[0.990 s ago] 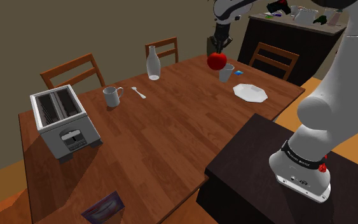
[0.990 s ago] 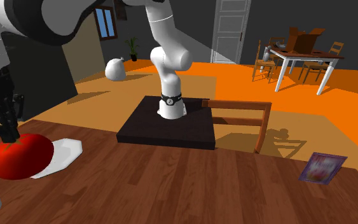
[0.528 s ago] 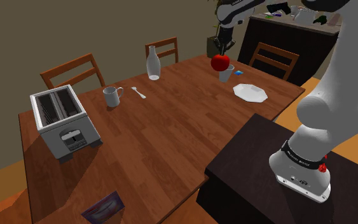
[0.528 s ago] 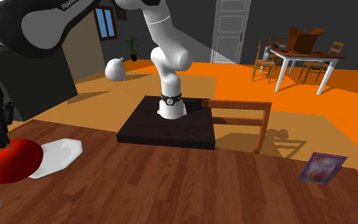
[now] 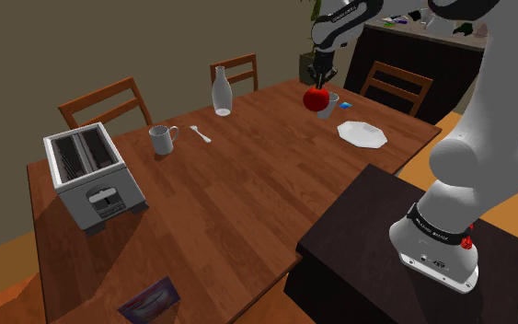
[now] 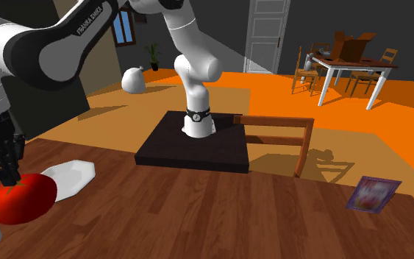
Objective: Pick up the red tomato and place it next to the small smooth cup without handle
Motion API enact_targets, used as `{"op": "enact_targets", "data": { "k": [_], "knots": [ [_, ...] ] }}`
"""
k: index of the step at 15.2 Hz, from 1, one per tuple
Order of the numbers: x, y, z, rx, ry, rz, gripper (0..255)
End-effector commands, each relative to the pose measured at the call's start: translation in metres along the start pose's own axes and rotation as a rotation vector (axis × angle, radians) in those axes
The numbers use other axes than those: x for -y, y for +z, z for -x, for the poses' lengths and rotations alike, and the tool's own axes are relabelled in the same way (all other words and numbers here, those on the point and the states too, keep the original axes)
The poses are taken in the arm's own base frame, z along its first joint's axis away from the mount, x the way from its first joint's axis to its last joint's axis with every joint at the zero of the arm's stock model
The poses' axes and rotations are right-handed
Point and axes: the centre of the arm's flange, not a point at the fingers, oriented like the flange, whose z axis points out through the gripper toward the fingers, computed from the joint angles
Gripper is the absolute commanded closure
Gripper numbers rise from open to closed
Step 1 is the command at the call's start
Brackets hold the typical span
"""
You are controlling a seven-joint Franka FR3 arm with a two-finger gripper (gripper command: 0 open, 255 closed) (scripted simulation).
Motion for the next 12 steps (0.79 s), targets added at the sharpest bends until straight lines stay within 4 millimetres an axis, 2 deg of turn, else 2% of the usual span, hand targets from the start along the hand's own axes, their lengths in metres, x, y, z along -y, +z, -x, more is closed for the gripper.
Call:
{"op": "enact_targets", "data": {
  "k": [1, 12],
  "knots": [
    [0.0, 0.01, 0.001, -0.001, 0.0, -0.001, 255],
    [0.001, 0.067, 0.01, -0.001, 0.0, -0.001, 255]
  ]
}}
